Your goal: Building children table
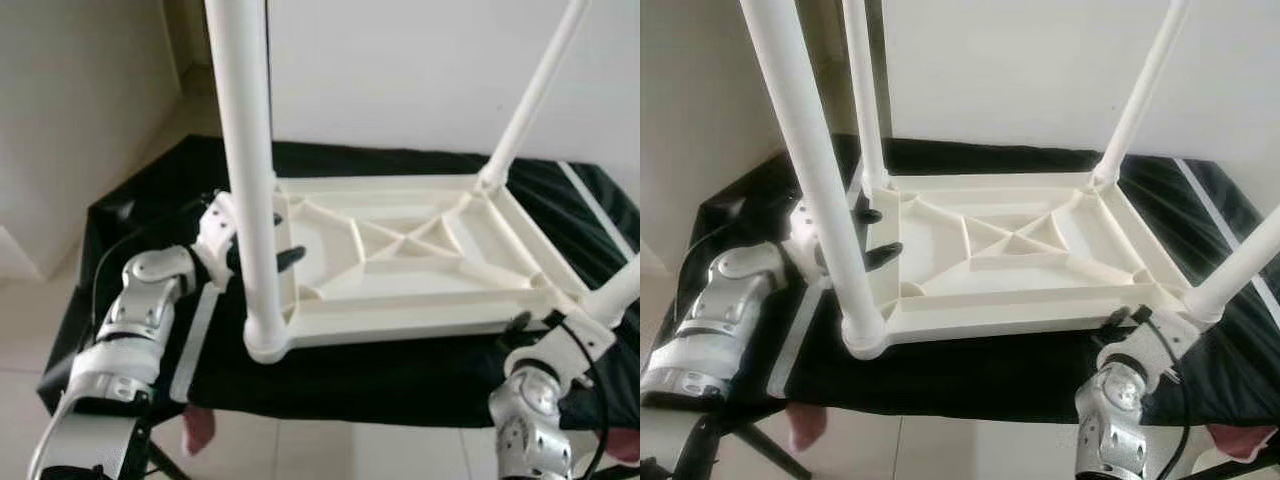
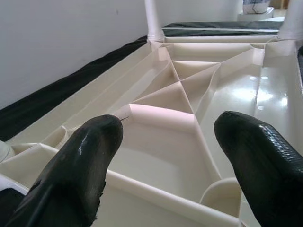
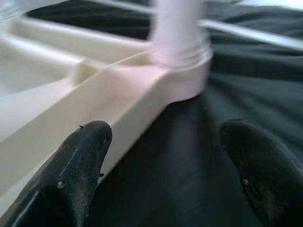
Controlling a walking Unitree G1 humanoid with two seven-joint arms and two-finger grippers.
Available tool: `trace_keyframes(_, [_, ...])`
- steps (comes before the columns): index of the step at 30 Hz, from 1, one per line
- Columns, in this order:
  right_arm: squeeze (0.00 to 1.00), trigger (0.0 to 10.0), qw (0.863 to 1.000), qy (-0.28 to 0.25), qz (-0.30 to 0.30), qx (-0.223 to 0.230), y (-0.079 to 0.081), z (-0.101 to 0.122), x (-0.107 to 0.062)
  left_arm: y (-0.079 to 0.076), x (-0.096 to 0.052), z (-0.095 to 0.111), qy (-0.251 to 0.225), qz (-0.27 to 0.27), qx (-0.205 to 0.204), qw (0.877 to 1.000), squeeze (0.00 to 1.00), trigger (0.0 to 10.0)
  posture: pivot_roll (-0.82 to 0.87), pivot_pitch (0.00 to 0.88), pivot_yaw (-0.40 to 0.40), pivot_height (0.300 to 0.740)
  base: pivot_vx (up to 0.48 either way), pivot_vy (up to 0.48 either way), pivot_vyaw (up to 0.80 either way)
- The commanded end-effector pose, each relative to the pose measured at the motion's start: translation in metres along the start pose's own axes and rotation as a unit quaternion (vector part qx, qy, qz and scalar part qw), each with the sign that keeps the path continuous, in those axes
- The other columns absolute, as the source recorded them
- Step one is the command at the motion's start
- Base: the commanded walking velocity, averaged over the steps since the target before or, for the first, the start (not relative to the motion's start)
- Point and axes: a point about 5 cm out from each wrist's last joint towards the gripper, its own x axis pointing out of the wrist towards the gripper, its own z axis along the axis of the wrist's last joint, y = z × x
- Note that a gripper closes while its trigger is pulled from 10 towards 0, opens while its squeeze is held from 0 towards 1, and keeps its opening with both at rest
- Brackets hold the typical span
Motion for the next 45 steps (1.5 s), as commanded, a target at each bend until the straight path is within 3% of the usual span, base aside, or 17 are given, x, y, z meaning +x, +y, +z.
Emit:
trace_keyframes(1, [0.0,10.0,1.0,-0.002,-0.013,0.001,-0.003,0.0,0.001,-0.006,0.002,-0.003,0.004,-0.021,-0.005,1.0,0.0,10.0,0.04,0.0,-0.05,0.74,0.0,0.0,0.0])
trace_keyframes(8, [0.0,10.0,1.0,-0.02,-0.018,0.001,-0.001,0.007,0.006,-0.006,-0.002,-0.004,0.009,-0.005,-0.011,1.0,0.0,10.0,0.04,0.0,-0.056,0.74,0.0,0.0,0.0])
trace_keyframes(12, [0.0,10.0,0.999,0.027,-0.027,-0.007,-0.006,-0.008,0.009,-0.009,-0.001,-0.003,0.009,-0.006,-0.012,1.0,0.0,10.0,0.04,0.0,-0.046,0.74,0.0,0.0,0.0])
trace_keyframes(16, [0.0,10.0,0.999,0.038,-0.027,-0.008,-0.005,-0.011,0.009,-0.009,-0.001,-0.002,0.007,-0.008,-0.013,1.0,0.0,10.0,0.04,0.0,-0.046,0.74,0.0,0.0,0.0])
trace_keyframes(19, [0.0,10.0,0.997,0.074,-0.003,-0.015,0.003,-0.022,0.006,-0.015,0.0,-0.002,0.022,-0.024,-0.003,0.999,0.0,10.0,0.04,0.0,-0.04,0.74,0.0,0.0,0.0])
trace_keyframes(22, [0.0,10.0,0.997,0.078,0.005,-0.017,0.005,-0.024,0.006,-0.017,-0.001,-0.003,0.029,-0.029,0.003,0.999,0.0,10.0,0.04,0.0,-0.04,0.74,0.0,0.0,0.0])
trace_keyframes(31, [0.0,10.0,0.991,0.068,0.096,-0.058,0.023,-0.02,0.018,-0.054,0.011,0.006,0.004,-0.078,-0.016,0.997,0.0,10.0,0.06,0.0,-0.04,0.74,0.0,0.0,0.0])
trace_keyframes(37, [0.0,10.0,0.969,0.044,0.217,-0.113,0.047,-0.001,0.046,-0.096,0.029,0.016,-0.024,-0.13,-0.05,0.99,0.0,10.0,0.07,0.0,-0.042,0.74,0.0,0.0,0.0])
trace_keyframes(41, [0.0,10.0,0.963,0.041,0.23,-0.134,0.051,0.002,0.054,-0.105,0.035,0.017,-0.019,-0.135,-0.048,0.989,0.0,10.0,0.07,0.0,-0.039,0.74,0.0,0.0,0.0])
trace_keyframes(45, [0.0,10.0,0.963,0.036,0.213,-0.163,0.05,0.007,0.072,-0.118,0.051,0.014,-0.003,-0.116,-0.048,0.992,0.0,10.0,0.08,0.0,-0.042,0.74,0.0,0.0,0.0])
